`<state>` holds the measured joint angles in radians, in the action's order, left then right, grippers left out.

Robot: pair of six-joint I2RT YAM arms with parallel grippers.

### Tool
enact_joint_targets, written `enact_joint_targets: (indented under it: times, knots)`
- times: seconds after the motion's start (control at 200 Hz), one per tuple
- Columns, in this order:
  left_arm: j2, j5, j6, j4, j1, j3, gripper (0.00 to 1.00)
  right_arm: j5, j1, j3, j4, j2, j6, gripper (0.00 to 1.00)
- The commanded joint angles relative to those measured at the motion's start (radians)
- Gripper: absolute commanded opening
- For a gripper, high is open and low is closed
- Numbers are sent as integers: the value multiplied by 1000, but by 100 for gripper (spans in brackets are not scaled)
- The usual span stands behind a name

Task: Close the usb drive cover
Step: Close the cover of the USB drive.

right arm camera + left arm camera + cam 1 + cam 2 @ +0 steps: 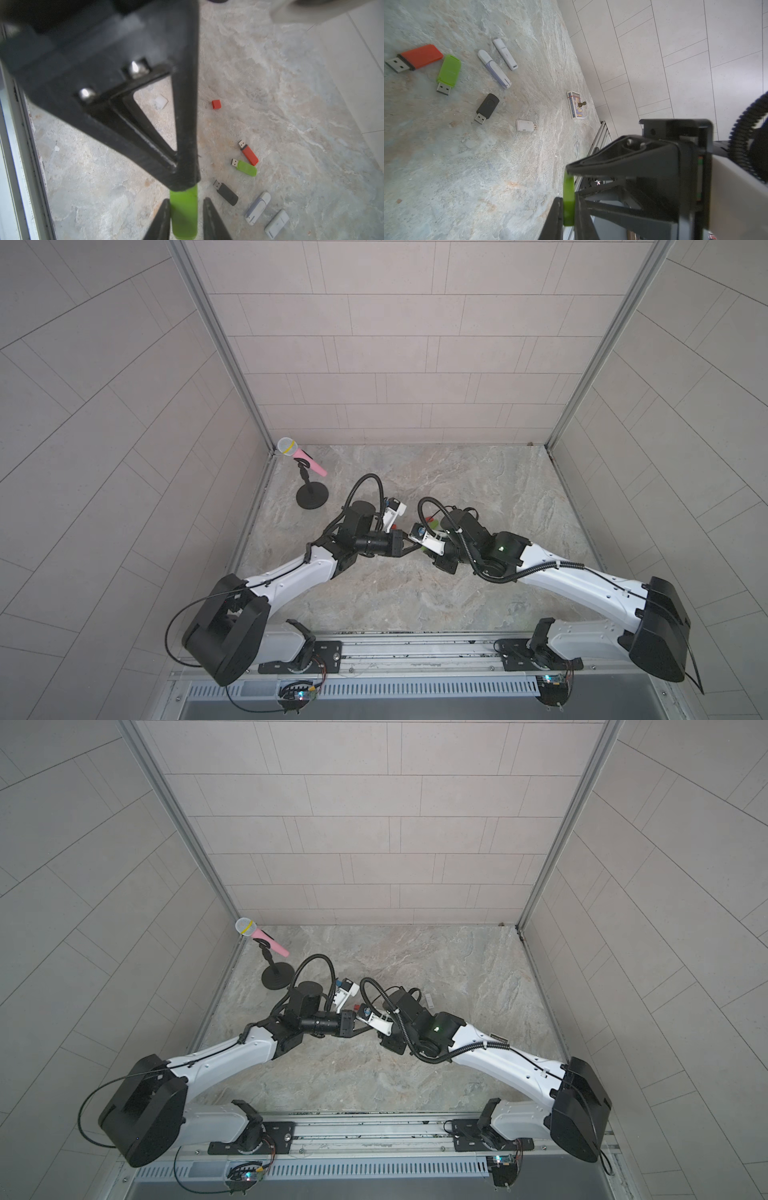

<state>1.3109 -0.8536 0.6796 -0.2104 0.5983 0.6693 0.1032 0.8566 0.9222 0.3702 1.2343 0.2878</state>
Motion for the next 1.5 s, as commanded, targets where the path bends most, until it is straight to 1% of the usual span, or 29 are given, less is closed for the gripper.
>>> enact_joint_targets:
  times: [0.0,0.06,0.135,0.36,0.48,0.58,0.791,0.966,1.251,1.396,1.496]
  knots:
    - [-34,22,-17,50,8,11,4,-20,-14,-43,-88,-63,54,40]
    - [-40,25,-17,52,8,11,4,-21,-17,-64,-80,-77,76,46]
    - [-40,21,-17,55,7,15,4,-2,-18,-74,-63,-84,103,47]
    - [-41,21,-10,52,6,17,5,63,-18,-82,-66,-71,112,46]
    - [-44,24,-8,54,6,16,4,110,-19,-88,-96,-72,105,46]
    - [-46,25,-5,51,6,14,5,120,-17,-95,-121,-66,98,46]
    - [-44,27,4,42,7,14,4,104,-17,-89,-134,-29,94,40]
    - [-39,23,14,31,6,14,5,90,-17,-95,-144,-4,91,38]
    - [-41,25,15,29,7,11,5,48,-18,-92,-170,11,73,26]
    - [-40,27,19,28,8,15,5,33,-17,-88,-183,14,62,25]
    - [-37,28,18,28,6,16,4,30,-18,-85,-191,15,51,21]
